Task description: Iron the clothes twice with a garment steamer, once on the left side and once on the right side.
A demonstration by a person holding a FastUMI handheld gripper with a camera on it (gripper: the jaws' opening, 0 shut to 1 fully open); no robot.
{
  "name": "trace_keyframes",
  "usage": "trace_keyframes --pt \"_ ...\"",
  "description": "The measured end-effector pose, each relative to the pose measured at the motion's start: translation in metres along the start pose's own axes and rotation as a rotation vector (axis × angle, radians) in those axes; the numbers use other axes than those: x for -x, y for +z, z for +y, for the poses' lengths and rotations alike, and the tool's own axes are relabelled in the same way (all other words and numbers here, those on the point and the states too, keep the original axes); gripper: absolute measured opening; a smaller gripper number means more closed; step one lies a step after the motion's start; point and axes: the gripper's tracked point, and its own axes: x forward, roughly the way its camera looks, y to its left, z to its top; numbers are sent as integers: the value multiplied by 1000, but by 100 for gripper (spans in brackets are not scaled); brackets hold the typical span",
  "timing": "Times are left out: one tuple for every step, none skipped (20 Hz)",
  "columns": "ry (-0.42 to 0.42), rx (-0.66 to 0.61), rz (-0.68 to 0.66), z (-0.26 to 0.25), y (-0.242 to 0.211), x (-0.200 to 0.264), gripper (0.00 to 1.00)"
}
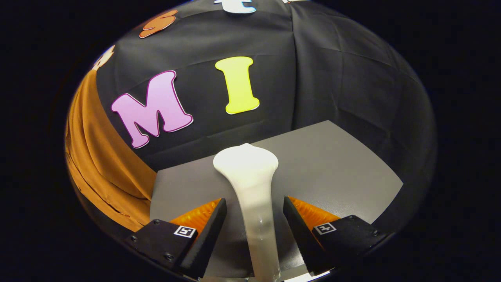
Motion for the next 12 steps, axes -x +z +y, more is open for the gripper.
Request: trace_keyframes --pt "-11 6 25 -1 -4 0 94" --pt "-18 15 48 -1 -7 1 94" --pt "-23 23 72 -1 -11 1 90" --pt "-25 31 97 -1 -13 0 88" --pt "-29 37 121 -3 -17 2 81" --pt "-30 42 140 -3 -19 -2 75" --pt "-35 50 149 -3 -19 -2 59" --pt "-35 69 146 -3 -20 -8 55" --pt "-38 88 148 -4 -19 -6 51" --pt "-33 100 145 -4 -20 -9 50" --pt "-29 105 144 -4 -19 -7 44" --pt "-17 97 142 -2 -19 -7 44"
